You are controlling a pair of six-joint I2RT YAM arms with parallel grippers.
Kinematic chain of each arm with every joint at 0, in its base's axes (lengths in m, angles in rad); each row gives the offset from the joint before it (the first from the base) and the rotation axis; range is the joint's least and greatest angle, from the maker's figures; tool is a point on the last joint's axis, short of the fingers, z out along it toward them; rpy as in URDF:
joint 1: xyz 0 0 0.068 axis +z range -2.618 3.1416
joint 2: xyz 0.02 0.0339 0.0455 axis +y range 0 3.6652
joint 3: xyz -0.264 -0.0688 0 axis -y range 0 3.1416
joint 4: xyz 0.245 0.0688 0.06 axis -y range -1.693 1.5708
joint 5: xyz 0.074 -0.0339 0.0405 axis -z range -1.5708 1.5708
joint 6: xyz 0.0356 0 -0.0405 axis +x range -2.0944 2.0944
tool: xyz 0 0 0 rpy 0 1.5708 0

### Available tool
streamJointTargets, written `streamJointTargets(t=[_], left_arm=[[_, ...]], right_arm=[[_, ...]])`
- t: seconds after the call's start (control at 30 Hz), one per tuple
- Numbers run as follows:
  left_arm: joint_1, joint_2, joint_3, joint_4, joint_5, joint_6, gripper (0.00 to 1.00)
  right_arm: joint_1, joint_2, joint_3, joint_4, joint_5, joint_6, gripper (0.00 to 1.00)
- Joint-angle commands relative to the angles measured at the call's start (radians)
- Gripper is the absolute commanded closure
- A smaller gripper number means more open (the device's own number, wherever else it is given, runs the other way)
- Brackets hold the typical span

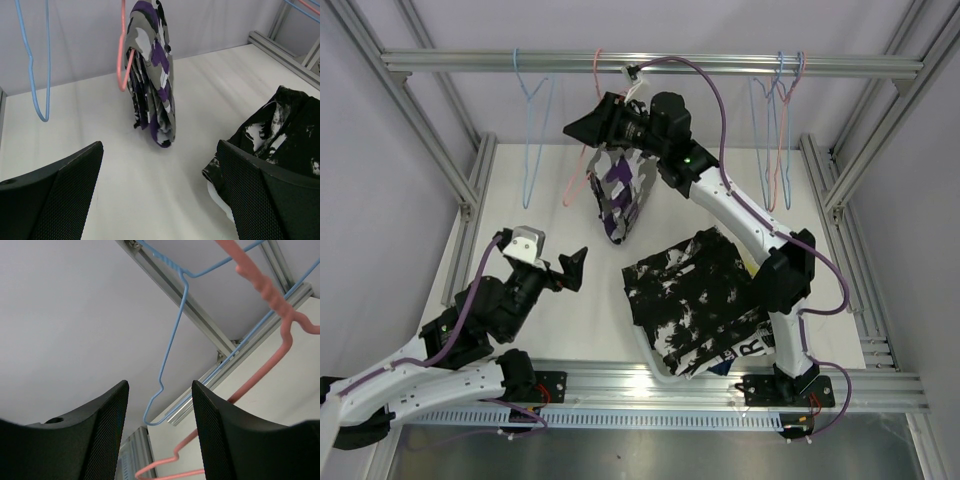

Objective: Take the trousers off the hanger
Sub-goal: Pick up the hanger from the clothesline.

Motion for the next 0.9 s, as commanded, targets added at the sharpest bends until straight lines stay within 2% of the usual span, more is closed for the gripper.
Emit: streamJointTargets(t=[0.0, 0.33, 0.6, 0.87], left_arm=[[0.008, -0.007, -0.001, 0.023, 0.015, 0.017, 0.01], [0.009, -0.006, 0.003, 0.020, 0.027, 0.015, 0.01], [0.009, -0.003, 0.003, 0.020, 0.026, 0.014, 0.01], [0.008, 0.001, 0.004, 0.019, 0.026, 0.012, 0.01]], right_arm=[[-0.017, 0.020, 0.015, -0.013, 0.077, 0.011, 0.42], [-0.016, -0.063, -0.019, -0.106, 0.102, -0.079, 0.42], [-0.017, -0.221, -0.168, -0.108, 0.162, -0.144, 0.41], [-0.025, -0.201, -0.183, -0.110, 0.165, -0.139, 0.41]])
